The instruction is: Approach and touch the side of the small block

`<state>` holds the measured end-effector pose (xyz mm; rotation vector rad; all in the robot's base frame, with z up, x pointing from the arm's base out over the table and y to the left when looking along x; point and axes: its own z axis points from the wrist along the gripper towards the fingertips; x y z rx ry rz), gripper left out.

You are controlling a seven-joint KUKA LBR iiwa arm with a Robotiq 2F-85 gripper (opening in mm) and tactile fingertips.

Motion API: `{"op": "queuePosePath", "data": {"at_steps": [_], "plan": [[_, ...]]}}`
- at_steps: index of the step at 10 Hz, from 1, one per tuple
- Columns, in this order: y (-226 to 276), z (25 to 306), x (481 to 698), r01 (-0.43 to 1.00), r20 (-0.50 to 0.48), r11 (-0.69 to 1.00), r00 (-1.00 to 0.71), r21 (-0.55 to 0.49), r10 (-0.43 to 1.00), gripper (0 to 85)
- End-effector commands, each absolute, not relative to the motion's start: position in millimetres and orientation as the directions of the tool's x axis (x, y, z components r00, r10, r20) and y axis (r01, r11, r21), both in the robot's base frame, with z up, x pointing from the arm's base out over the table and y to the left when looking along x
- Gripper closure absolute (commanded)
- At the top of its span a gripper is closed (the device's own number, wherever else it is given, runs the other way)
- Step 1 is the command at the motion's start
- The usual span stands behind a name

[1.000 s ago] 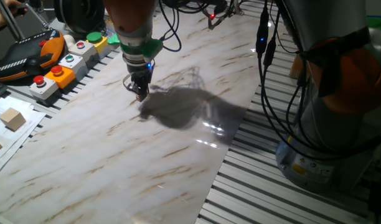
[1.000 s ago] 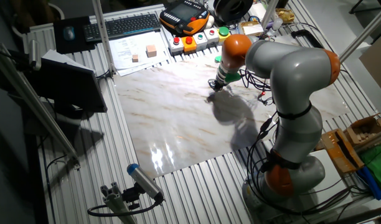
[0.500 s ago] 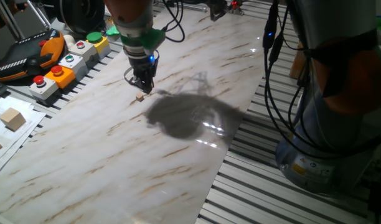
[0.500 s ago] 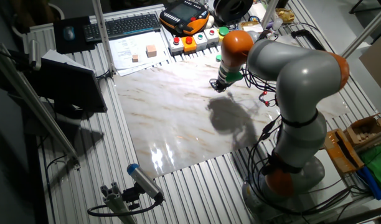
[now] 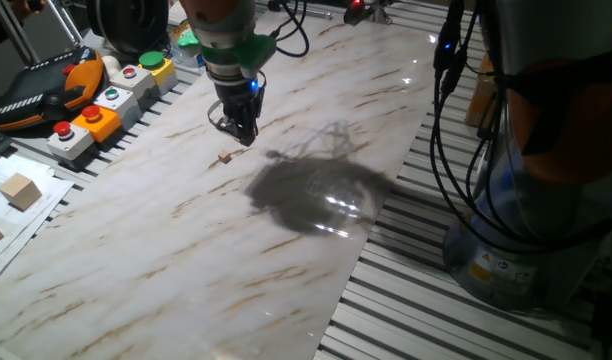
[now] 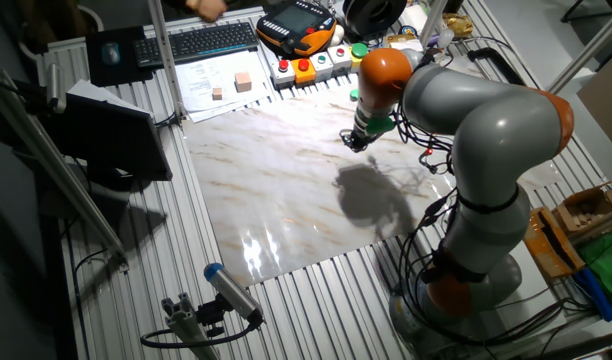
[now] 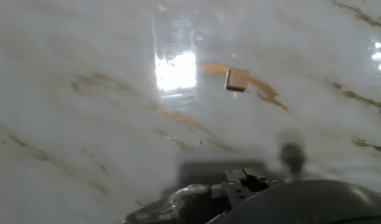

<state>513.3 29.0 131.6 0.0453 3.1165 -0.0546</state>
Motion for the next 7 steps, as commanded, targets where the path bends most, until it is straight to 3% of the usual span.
{"op": "queuePosePath", "data": {"at_steps": [1,7], "plan": [[34,137,511,0.033,-0.025,0.999,-0.999,-0.036,0.032,84.3],[31,151,513,0.019,-0.011,0.999,-1.0,-0.041,0.019,84.3]]}}
